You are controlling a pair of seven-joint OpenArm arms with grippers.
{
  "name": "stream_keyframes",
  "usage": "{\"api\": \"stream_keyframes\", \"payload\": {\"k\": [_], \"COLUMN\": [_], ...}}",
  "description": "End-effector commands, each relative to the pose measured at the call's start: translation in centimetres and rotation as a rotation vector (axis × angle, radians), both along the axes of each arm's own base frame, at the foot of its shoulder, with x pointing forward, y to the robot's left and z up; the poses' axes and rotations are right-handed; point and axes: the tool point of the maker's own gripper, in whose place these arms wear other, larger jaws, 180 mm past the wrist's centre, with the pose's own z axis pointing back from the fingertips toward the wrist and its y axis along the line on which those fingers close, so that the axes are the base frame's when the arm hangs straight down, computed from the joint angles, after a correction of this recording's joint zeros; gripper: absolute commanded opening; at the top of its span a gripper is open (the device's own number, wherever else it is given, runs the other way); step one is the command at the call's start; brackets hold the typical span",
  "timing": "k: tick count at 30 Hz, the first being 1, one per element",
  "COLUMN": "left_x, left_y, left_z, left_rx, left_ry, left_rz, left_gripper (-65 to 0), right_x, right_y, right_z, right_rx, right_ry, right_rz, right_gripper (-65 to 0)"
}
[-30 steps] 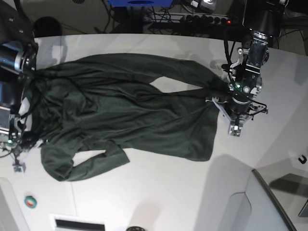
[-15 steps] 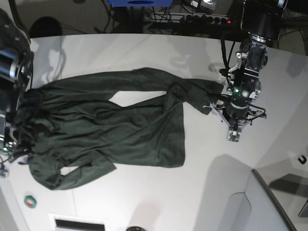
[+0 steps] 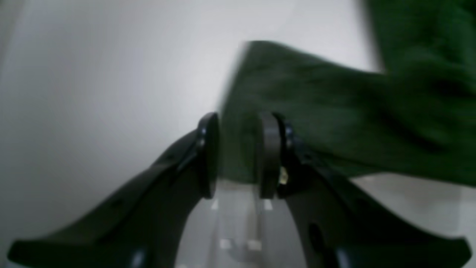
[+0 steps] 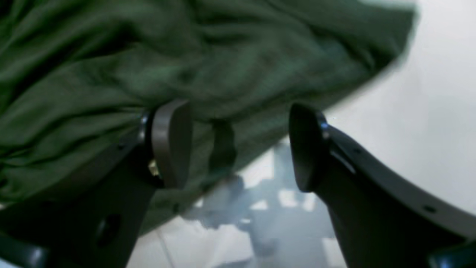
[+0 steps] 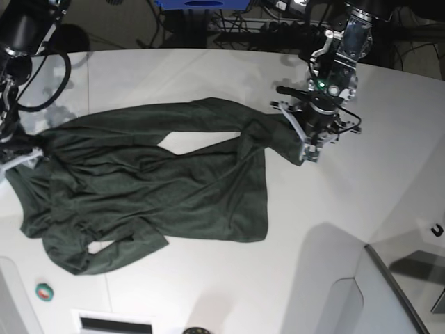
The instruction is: Layout the t-shirt on the table in an organized manner, then fold the t-shirt properly
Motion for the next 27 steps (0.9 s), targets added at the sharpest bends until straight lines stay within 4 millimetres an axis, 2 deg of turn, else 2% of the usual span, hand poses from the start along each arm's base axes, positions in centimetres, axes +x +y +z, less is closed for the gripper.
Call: {"api": "stream_keyframes", "payload": {"k": [1,5,10,12,14,18,20,22,27], "left_x": [0.2,-1.1,-3.8,-5.0,-6.3,-8.5,-9.3,-9.7,-8.0], "left_y": [0.7,0.3,0.9,1.7,2.1,2.4,2.3,2.1,-0.3], "left_z": [0.0,-1.8,-3.2,-3.5,-3.6,-3.1,-2.6,-1.8,1.1], "left_rx": [0.022,0.032,0.043,0.060,0.072,0.080,0.079,0.076,0.016], "left_ry": [-0.005,0.049,0.108,0.131,0.148,0.165,0.165,0.153,0.063], "left_rz": [0.009,-0.013,-0.009,-0.014,-0.023,-0.050,-0.065,-0.082,-0.106], "left_gripper": [-47.9,-48.2,-48.2,-48.2,-48.2,-48.2,-48.2,-48.2,-48.2], "right_x": [1.5,0.7,-0.5,-1.7,-3.4,-5.9,-7.2,-8.0,-7.0], "right_y": [0.0,1.1,1.6,1.0,-0.8,-2.4,-3.0,-3.5,-2.7], "right_z": [0.6,-2.6,-4.3,-5.1,-5.5,-5.9,-5.5,-4.1,0.9], "right_rx": [0.010,0.088,0.109,0.099,0.030,-0.067,-0.107,-0.156,-0.242], "right_ry": [-0.037,0.040,0.097,0.136,0.188,0.270,0.281,0.257,0.121], "right_rz": [-0.012,-0.036,-0.038,-0.090,-0.137,-0.132,-0.124,-0.110,-0.075], "right_gripper": [-27.6,-27.9,-28.4,-29.9,-34.7,-44.3,-44.1,-44.1,-44.0]}}
